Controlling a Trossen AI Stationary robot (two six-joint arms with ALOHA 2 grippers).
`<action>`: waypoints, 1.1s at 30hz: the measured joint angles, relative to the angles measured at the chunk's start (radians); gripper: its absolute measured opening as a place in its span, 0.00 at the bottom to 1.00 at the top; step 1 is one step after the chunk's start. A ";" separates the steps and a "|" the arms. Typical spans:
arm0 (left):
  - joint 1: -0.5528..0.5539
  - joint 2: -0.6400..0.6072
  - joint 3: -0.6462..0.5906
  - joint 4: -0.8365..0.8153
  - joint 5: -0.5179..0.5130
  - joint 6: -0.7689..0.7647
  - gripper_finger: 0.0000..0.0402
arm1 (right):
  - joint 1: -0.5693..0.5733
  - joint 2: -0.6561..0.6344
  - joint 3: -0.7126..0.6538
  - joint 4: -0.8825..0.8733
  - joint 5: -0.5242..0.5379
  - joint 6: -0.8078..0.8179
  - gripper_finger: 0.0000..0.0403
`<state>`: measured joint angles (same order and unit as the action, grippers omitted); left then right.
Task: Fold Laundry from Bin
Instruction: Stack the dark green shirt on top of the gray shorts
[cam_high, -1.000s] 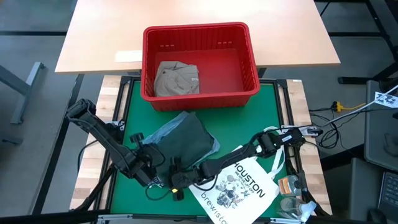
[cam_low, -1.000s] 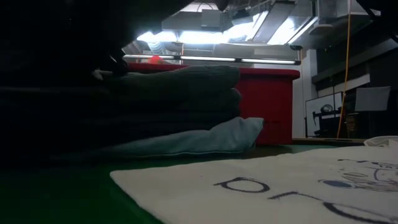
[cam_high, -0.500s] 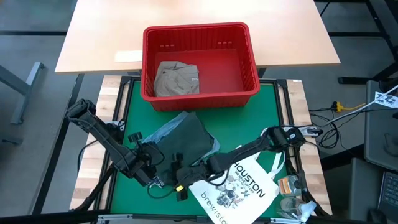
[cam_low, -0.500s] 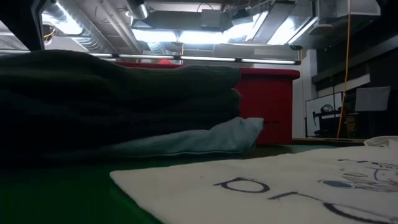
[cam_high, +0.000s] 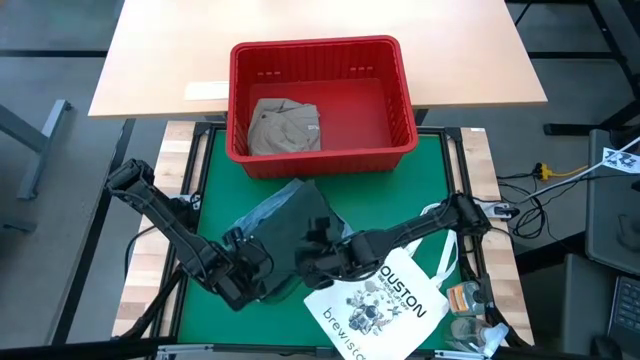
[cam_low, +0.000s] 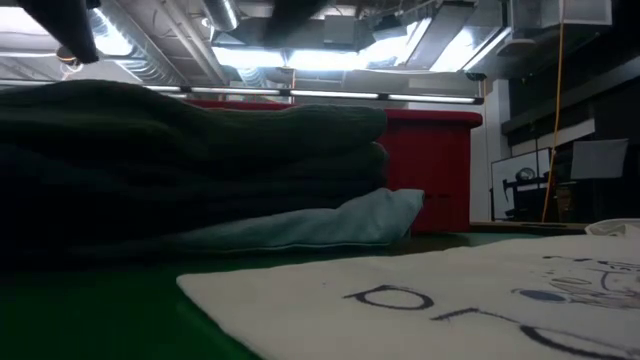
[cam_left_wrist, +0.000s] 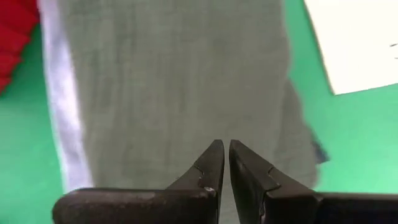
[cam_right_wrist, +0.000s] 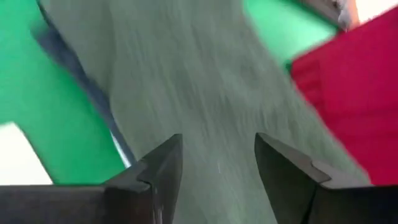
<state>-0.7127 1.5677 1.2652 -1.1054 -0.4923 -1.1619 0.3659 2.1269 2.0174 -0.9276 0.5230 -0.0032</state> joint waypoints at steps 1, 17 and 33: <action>0.000 0.000 0.000 0.018 0.000 0.001 0.06 | -0.006 0.001 -0.001 -0.039 0.000 0.004 0.50; -0.001 0.001 -0.208 0.320 -0.015 -0.014 0.06 | -0.120 0.005 -0.300 0.013 -0.001 0.156 0.50; 0.011 0.001 -0.175 0.255 -0.006 0.064 0.06 | -0.125 -0.031 -0.298 0.090 0.008 0.098 0.50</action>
<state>-0.7012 1.5688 1.0900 -0.8505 -0.4984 -1.0977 0.2409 2.0961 1.7191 -0.8374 0.5310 0.0947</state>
